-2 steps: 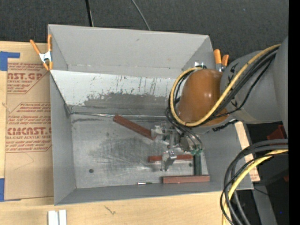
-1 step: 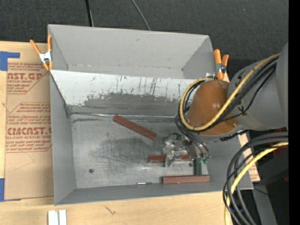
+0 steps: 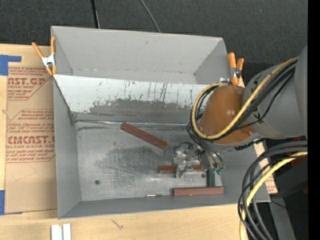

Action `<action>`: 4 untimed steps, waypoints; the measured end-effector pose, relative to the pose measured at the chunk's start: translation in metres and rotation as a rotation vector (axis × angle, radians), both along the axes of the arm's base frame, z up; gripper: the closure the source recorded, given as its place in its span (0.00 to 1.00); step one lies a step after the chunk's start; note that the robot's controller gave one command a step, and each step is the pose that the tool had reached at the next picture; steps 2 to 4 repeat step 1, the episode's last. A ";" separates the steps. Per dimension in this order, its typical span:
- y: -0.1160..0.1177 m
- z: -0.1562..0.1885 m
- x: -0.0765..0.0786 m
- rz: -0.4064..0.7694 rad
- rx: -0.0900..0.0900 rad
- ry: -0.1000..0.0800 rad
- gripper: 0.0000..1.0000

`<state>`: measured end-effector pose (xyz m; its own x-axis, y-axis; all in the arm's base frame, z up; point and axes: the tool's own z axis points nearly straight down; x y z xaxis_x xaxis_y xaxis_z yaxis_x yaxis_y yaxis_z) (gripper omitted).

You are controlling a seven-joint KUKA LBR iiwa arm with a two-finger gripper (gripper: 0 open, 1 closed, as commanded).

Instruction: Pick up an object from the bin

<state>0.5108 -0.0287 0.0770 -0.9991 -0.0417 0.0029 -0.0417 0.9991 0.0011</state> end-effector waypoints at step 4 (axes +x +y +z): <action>-0.019 0.143 0.029 -0.017 -0.001 -0.005 1.00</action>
Offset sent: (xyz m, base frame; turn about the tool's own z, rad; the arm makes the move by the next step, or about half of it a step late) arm 0.0000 0.0000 0.0000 0.0000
